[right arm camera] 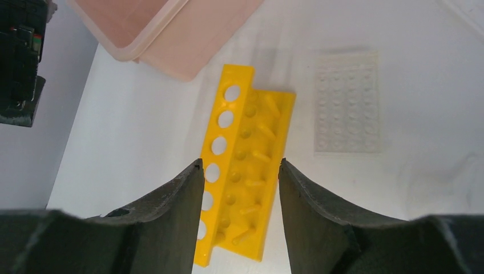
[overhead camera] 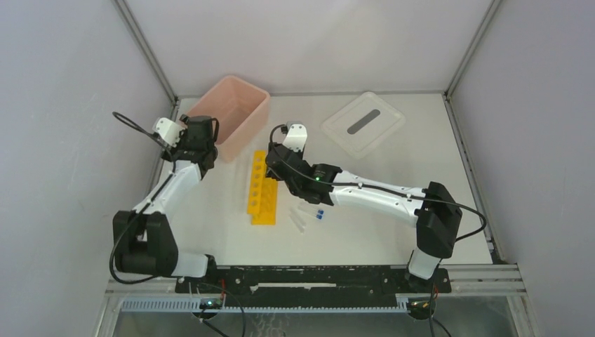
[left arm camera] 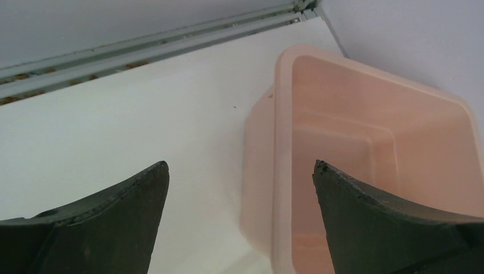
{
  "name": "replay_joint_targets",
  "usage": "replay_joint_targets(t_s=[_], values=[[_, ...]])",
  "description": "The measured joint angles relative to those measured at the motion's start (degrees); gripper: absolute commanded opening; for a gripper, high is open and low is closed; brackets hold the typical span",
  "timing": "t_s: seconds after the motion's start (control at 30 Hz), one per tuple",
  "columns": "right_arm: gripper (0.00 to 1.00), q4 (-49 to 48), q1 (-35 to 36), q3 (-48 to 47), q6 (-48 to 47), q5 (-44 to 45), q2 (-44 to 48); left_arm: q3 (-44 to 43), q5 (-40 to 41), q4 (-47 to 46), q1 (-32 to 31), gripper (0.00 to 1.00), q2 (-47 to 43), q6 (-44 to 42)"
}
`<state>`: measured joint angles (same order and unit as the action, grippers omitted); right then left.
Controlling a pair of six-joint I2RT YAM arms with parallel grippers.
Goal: Organize the chemistry lab equipment
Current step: Place the test tube rack at the center of the board, then pick up the storage box at the center of the board.
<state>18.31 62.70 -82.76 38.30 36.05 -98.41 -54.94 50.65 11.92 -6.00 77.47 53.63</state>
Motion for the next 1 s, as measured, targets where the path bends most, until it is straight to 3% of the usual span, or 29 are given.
replay_joint_targets(t_s=[0.37, 0.5, 0.67, 0.83, 1.0], values=[[0.57, -2.36, -3.43, 4.72, -1.66, -0.39, 2.03, -8.44, -7.96, 1.38, 3.39, 1.00, 13.05, 1.97], [0.57, -2.43, -4.39, 5.92, -2.01, -0.61, 3.37, -10.91, -9.44, 1.55, 4.04, 0.90, 16.61, 1.88], [0.56, -2.89, -5.84, 6.75, -2.03, -0.87, 4.44, -11.93, -11.78, 1.66, 4.37, 0.70, 18.67, 1.29], [0.56, -3.43, -6.75, 7.08, -2.03, -1.55, 4.46, -11.93, -13.18, 2.36, 4.66, 0.30, 18.78, 0.22], [0.55, -3.78, -7.10, 8.11, -1.99, -2.08, 4.90, -12.17, -15.21, 2.47, 5.03, 0.02, 18.78, -1.77]])
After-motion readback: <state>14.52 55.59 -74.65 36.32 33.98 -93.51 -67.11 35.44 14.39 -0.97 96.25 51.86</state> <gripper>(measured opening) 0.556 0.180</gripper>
